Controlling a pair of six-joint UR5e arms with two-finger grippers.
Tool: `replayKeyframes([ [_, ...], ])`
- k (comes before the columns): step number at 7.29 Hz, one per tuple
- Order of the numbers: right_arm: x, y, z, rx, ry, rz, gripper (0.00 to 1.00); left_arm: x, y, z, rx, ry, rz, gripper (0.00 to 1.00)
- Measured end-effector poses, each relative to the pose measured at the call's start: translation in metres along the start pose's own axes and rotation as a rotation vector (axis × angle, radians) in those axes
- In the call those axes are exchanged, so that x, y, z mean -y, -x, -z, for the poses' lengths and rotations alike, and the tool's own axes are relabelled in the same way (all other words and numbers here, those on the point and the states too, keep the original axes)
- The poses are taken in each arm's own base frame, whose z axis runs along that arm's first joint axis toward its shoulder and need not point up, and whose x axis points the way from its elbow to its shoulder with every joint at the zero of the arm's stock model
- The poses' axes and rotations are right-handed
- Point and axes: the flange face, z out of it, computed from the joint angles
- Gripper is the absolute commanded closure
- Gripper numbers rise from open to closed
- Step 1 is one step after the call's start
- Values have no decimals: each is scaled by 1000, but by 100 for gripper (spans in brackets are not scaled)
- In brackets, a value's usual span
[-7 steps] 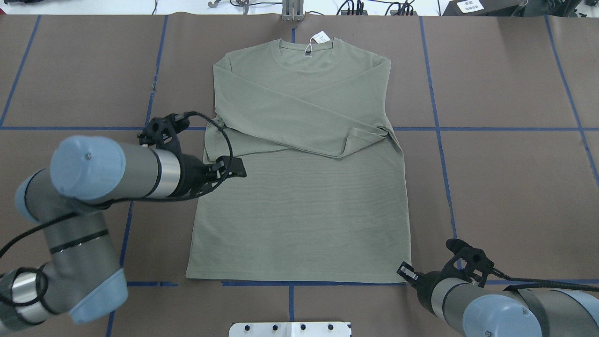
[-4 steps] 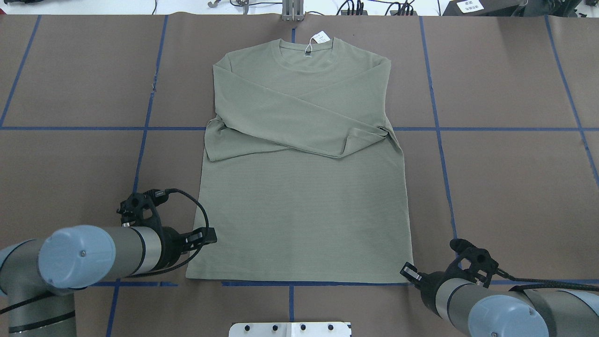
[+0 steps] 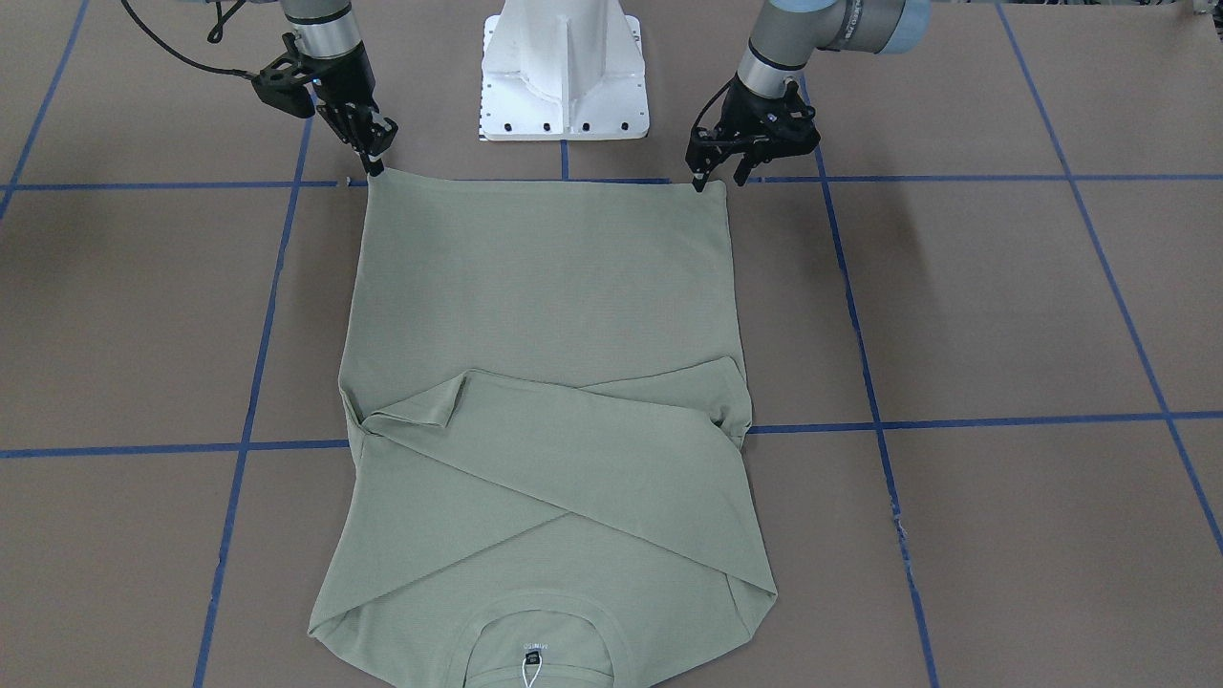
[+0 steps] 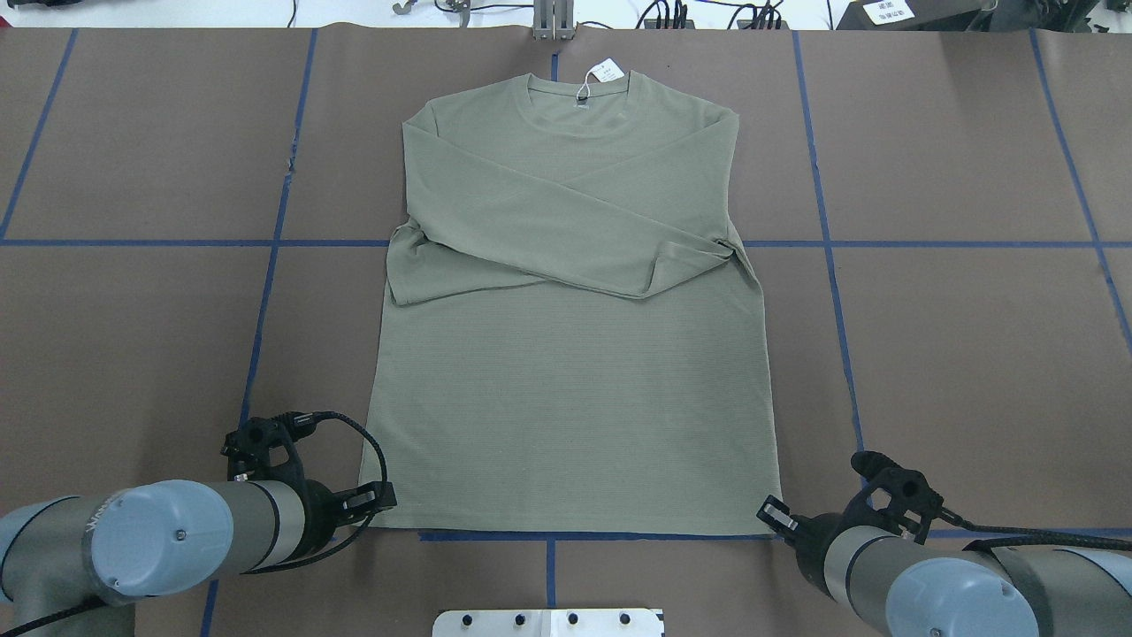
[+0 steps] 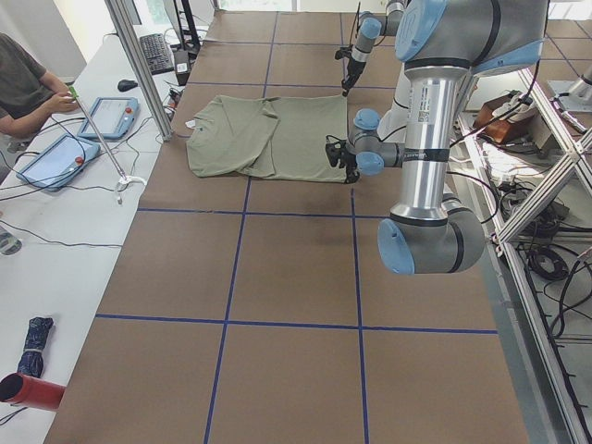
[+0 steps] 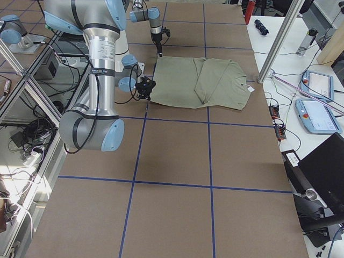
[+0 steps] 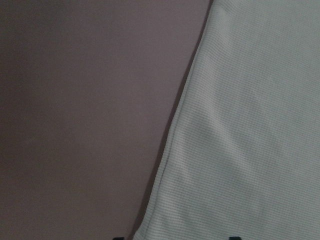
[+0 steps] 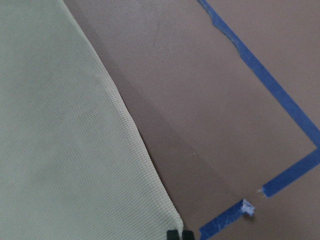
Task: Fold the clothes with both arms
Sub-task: 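Grasp both hem corners with the left and right grippers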
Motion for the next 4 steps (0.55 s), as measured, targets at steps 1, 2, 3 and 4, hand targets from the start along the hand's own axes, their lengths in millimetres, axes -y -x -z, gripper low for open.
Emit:
replayKeyframes([
  [1,0,0,0,0,0,0,100,-1,2,-3,21,0,-1,73],
  [2,0,0,0,0,0,0,100,-2,2,-5,30,1,-1,89],
  [3,0,0,1,1,1,0,100,-4,2,-5,34,8,-1,100],
  [4,0,0,1,2,2,0,100,-5,1,-4,34,20,-1,100],
])
